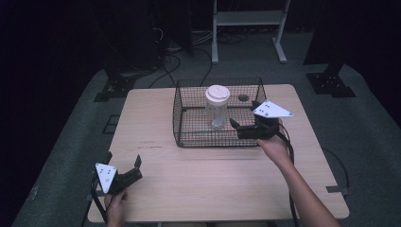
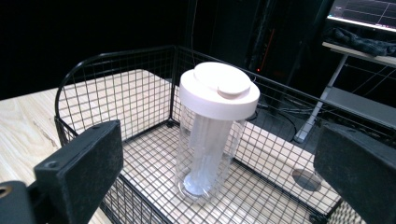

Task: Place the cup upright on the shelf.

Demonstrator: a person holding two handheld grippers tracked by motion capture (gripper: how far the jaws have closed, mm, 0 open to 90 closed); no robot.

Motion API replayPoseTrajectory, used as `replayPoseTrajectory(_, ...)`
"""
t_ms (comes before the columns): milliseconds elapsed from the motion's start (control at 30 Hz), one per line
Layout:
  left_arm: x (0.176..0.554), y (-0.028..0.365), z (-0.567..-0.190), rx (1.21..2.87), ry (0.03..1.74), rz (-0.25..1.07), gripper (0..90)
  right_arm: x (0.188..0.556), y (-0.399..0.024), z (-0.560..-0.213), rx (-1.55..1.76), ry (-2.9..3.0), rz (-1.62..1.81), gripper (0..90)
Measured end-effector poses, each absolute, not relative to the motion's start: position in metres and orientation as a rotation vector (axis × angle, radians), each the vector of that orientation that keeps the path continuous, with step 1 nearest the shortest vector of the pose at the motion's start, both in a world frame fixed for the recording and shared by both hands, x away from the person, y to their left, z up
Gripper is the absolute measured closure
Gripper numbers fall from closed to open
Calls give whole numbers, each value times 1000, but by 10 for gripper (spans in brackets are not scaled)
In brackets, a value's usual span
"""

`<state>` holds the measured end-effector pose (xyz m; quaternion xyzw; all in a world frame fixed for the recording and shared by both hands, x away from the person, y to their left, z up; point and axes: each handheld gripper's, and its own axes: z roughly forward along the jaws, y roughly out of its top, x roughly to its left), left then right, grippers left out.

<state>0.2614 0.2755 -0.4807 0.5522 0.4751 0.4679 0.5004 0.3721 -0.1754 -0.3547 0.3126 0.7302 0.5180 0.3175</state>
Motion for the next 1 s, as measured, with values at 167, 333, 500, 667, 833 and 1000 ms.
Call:
replayPoseTrajectory(167, 261, 276, -481, 1334, 1149, 1131, 0, 369, -179, -358, 818, 1931, 1345, 10)
replayPoseTrajectory(333, 261, 276, -481, 1333, 1150, 1130, 0, 363, -184, -363, 817, 1933, 1339, 11)
replayPoseTrajectory(500, 261, 276, -481, 1335, 1150, 1132, 0, 358, -190, -366, 817, 1928, 1333, 11)
replayPoseTrajectory(667, 261, 276, -481, 1333, 1151, 1132, 0, 351, -198, -367, 815, 1925, 1324, 11)
replayPoseTrajectory(833, 261, 276, -481, 1337, 1150, 1134, 0, 346, -204, -370, 821, 1922, 1324, 10)
replayPoseTrajectory(1000, 261, 276, -481, 1337, 1150, 1134, 0, 339, -208, -374, 816, 1918, 1322, 10)
